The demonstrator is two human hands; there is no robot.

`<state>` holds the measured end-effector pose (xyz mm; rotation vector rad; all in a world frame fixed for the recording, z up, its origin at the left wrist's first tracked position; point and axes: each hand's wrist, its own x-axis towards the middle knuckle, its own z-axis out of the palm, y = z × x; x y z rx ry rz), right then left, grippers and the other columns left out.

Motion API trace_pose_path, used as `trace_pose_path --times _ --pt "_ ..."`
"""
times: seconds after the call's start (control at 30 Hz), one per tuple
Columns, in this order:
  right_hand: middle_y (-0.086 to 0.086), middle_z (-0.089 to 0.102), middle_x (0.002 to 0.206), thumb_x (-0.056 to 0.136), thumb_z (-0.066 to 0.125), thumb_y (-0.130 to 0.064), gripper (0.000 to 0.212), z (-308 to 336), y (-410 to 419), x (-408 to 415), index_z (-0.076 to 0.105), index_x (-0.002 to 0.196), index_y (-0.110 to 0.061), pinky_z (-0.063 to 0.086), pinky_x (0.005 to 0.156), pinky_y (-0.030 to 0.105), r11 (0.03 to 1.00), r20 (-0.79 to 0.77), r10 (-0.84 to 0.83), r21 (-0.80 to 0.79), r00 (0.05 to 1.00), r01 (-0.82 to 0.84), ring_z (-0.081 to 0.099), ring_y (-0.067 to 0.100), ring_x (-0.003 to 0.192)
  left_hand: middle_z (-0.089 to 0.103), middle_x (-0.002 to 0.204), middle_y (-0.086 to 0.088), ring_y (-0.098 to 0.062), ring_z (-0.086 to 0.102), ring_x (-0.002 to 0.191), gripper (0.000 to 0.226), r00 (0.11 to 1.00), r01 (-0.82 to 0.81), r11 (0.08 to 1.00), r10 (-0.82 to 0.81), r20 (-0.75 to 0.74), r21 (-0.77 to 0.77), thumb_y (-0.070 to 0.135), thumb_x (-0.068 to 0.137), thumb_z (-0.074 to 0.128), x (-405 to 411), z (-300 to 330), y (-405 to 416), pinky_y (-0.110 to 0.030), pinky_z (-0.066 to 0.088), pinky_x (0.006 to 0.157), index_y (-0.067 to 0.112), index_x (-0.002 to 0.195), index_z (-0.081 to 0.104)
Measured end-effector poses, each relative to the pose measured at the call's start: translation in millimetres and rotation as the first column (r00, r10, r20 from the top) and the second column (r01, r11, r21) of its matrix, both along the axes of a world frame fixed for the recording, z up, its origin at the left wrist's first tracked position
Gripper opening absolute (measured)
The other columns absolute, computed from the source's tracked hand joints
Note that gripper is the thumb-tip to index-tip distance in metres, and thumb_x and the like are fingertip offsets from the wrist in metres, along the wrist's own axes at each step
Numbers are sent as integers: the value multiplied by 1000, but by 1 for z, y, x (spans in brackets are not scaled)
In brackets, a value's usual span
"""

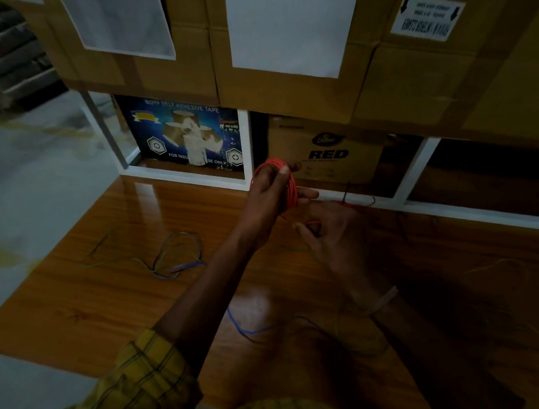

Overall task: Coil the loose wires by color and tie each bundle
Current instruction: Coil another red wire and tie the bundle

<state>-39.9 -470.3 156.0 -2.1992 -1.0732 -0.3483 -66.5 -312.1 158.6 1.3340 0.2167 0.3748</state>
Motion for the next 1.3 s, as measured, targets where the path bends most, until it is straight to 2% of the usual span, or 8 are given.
trace_pose_path --times 0.17,0.3,0.63,0.83,0.97,1.07,1.2,1.3 --pt "-4 66 92 90 69 -20 6 26 -3 14 73 94 -21 48 68 29 995 11 98 -5 995 -98 60 12 81 58 145 -10 -32 59 133 40 995 -1 984 19 -98 179 46 108 51 0 -1 2 -51 57 103 21 140 57" --pt "3 66 90 88 73 -23 7 29 4 33 71 94 -20 47 67 34 986 48 118 -126 992 -111 63 23 79 69 124 -9 -19 71 110 35 997 -6 934 32 -68 357 38 111 50 0 5 1 -27 61 78 10 127 64" --pt "-7 61 83 87 79 -20 9 42 3 36 72 82 -19 35 63 15 988 164 125 65 979 -137 52 6 74 74 92 -10 -16 73 76 32 998 -10 790 49 -47 612 34 112 48 1 11 8 -35 62 67 9 112 67" --pt "-2 62 77 84 81 -27 13 46 7 43 73 79 -17 47 58 31 983 106 106 138 989 -120 56 11 66 74 94 -7 -19 73 84 37 991 -23 739 105 -81 673 36 114 43 1 10 10 -50 64 80 11 112 69" --pt "-8 60 79 87 78 -30 16 49 -2 51 71 82 -16 50 60 31 969 -5 55 241 998 -52 58 5 70 75 105 -13 -33 75 96 34 985 20 865 68 -157 501 36 113 44 -5 9 19 -56 63 87 13 117 68" --pt "-3 65 100 90 75 -26 20 36 -9 64 68 106 -17 57 73 37 971 -189 49 241 981 -3 63 7 88 74 76 6 -8 70 68 29 980 83 967 -36 -197 239 29 114 44 -9 11 27 -25 58 62 10 109 66" --pt "-9 61 138 77 85 -45 71 15 -9 69 51 139 -32 53 97 33 966 -631 257 184 732 -181 57 9 128 53 61 6 -5 42 47 39 953 239 969 -246 -179 -59 31 113 43 -11 8 36 -16 32 42 -3 115 61" --pt "-5 66 132 81 85 -27 57 3 -7 59 54 129 -34 56 89 24 950 -710 311 261 632 -174 63 12 123 47 61 5 -6 35 46 44 939 280 950 -301 -167 -138 38 112 43 -11 3 38 -19 25 42 2 104 67"
